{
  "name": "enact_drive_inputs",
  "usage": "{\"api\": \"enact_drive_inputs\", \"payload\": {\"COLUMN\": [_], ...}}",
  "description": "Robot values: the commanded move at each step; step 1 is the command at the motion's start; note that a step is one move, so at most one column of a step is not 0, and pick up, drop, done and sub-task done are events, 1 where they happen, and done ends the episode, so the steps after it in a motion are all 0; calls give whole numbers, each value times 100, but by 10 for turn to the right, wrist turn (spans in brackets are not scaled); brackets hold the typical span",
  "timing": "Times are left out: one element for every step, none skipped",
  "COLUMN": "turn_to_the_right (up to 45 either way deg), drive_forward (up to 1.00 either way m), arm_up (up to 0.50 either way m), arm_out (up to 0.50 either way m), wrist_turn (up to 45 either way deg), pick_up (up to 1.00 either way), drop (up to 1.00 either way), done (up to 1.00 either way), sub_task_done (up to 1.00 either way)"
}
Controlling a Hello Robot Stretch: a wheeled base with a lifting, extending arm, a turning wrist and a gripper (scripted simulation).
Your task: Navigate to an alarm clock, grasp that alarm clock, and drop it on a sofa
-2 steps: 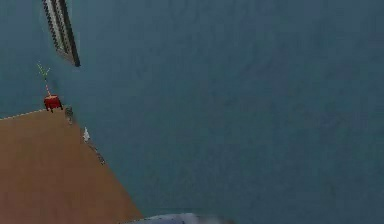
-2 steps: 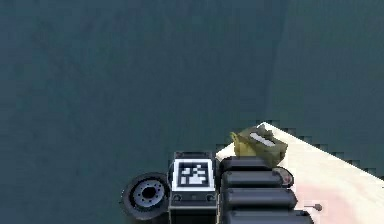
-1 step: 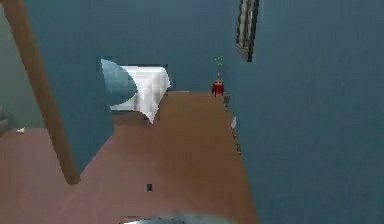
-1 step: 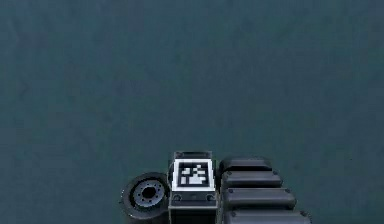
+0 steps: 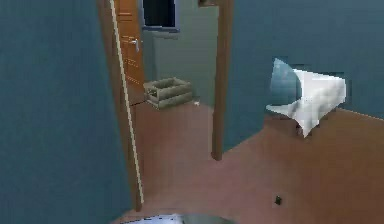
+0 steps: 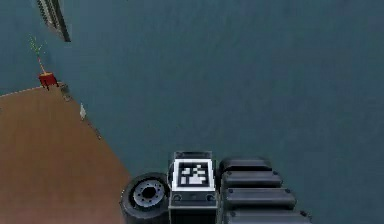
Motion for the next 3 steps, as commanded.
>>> {"api": "enact_drive_inputs", "payload": {"turn_to_the_right": [0,0,-390], "drive_forward": [100,55,0], "arm_up": [0,0,0], "arm_out": [0,0,0], "wrist_turn": [0,0,0], "pick_up": [0,0,0], "drop": [0,0,0], "done": [0,0,0], "sub_task_done": [0,0,0]}}
